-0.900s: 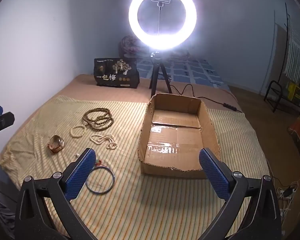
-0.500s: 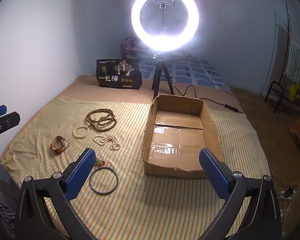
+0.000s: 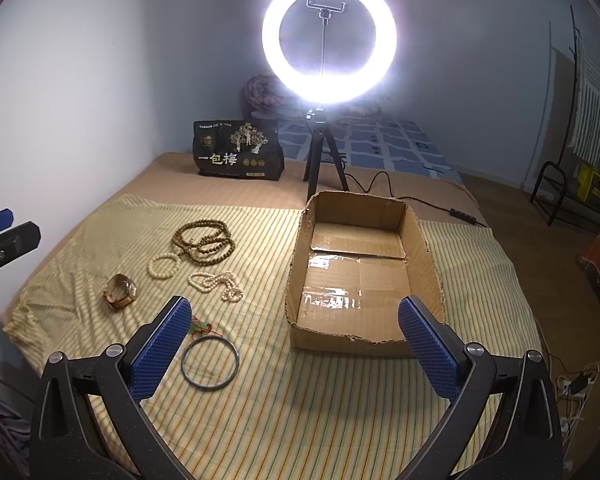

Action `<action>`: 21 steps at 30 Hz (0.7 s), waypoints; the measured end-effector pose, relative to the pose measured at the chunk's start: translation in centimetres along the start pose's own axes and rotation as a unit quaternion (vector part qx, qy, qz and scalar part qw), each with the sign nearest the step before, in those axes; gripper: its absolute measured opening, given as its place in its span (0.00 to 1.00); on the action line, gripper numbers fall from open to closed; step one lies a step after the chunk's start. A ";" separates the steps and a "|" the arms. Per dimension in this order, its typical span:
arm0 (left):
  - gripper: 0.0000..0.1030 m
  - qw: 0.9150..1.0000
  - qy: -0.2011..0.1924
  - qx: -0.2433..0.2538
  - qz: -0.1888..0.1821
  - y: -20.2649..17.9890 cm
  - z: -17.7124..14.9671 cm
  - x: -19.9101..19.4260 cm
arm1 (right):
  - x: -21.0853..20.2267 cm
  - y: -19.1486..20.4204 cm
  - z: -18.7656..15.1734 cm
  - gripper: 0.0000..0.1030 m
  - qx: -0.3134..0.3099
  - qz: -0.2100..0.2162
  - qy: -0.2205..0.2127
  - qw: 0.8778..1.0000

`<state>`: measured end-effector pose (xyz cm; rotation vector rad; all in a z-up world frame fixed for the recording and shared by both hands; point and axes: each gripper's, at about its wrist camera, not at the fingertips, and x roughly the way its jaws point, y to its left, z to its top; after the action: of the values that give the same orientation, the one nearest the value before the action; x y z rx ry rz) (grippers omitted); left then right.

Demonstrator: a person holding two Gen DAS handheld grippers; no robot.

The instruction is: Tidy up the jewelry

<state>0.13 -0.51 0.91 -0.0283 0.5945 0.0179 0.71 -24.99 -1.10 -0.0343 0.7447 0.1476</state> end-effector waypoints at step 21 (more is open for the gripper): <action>1.00 1.000 -0.001 0.001 0.000 0.0 -0.2 0.0 | 0.1 0.4 0.0 0.99 -0.002 0.003 0.002 1.000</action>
<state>0.02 -0.51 0.78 -0.0259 0.5924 0.0171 0.71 -24.59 -1.13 -0.0362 0.7489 0.1556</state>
